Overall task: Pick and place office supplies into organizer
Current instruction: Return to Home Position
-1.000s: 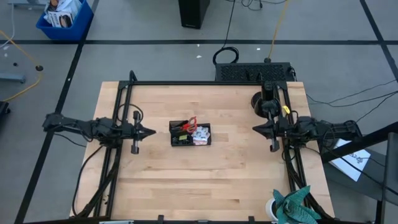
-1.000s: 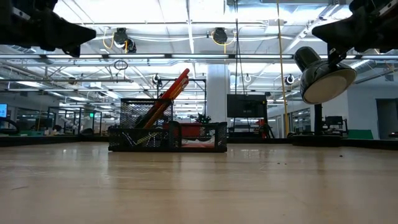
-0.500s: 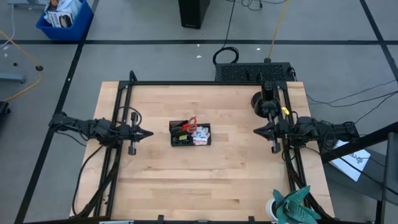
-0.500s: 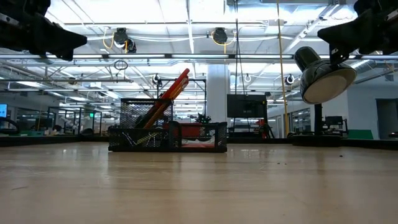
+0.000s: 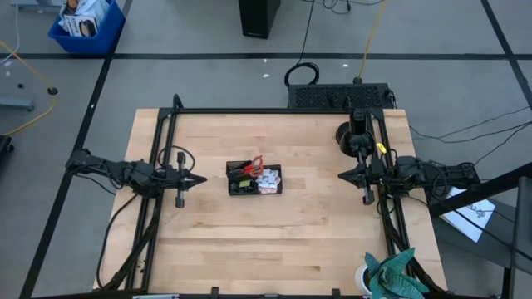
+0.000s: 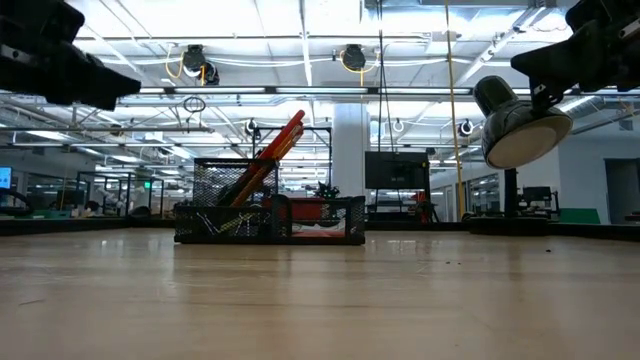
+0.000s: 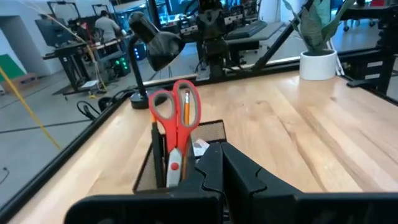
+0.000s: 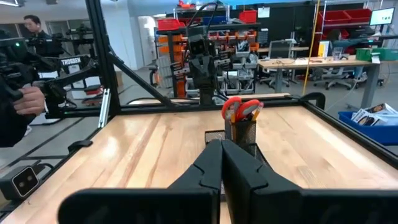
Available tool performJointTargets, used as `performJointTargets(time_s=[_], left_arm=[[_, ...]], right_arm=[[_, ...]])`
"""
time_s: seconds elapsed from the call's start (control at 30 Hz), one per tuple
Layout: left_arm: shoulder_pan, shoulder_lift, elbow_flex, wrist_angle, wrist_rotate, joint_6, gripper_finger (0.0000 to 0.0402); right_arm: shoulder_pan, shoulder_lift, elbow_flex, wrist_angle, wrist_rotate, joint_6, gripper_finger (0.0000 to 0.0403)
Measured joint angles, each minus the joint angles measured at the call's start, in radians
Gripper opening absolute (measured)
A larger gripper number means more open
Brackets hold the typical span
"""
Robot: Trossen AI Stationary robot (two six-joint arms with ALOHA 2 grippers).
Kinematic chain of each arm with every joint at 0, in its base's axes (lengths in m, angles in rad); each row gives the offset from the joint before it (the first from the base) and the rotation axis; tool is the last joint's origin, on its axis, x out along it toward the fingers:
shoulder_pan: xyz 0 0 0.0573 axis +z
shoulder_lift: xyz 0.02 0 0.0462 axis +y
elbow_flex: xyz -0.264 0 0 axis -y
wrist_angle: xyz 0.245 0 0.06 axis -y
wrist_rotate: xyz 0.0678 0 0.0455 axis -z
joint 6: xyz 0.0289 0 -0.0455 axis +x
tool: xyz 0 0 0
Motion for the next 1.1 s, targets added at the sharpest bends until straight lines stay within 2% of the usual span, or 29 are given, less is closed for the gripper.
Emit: performJointTargets(time_s=[0.4, 0.77, 1.1], left_arm=[[-0.001, -0.001, -0.085, 0.179, 0.049, 0.012, 0.0001], [0.000, -0.001, -0.087, 0.175, 0.056, -0.031, 0.0003], [0.000, -0.001, -0.087, 0.175, 0.051, -0.017, 0.0003]], right_arm=[[-0.001, 0.000, 0.000, -0.083, 0.001, 0.039, 0.0000], [-0.001, 0.000, 0.000, -0.074, 0.000, 0.052, 0.0000], [0.000, 0.000, 0.000, 0.019, 0.004, 0.070, 0.0000]])
